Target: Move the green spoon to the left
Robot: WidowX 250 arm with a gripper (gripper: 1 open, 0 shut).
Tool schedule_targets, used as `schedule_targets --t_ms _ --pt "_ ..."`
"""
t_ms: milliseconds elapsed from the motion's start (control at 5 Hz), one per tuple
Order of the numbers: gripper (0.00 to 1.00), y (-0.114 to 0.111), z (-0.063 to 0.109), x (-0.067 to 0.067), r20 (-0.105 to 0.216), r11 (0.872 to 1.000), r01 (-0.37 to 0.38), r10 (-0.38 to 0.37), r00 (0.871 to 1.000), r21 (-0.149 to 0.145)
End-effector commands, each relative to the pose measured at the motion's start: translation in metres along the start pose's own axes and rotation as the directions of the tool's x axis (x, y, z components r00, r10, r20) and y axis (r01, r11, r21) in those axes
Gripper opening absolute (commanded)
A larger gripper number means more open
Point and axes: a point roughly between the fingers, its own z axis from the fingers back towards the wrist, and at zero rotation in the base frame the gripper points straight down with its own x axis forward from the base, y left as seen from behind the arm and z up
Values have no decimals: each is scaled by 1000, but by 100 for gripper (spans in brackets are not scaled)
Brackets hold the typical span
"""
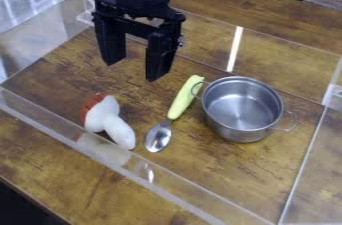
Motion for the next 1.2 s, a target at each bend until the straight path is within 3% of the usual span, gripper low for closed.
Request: schedule_targets --t_ms 0,200,600,1000 --pt "100 3 -7 -4 -20 1000 -29 29 999 -6" --pt "100 2 -12 4 -6 997 -78 78 997 -14" --pt "100 8 -5 33 42 972 -232 233 972 -32" --pt "100 -1 -19 50 69 989 -141 144 987 -40"
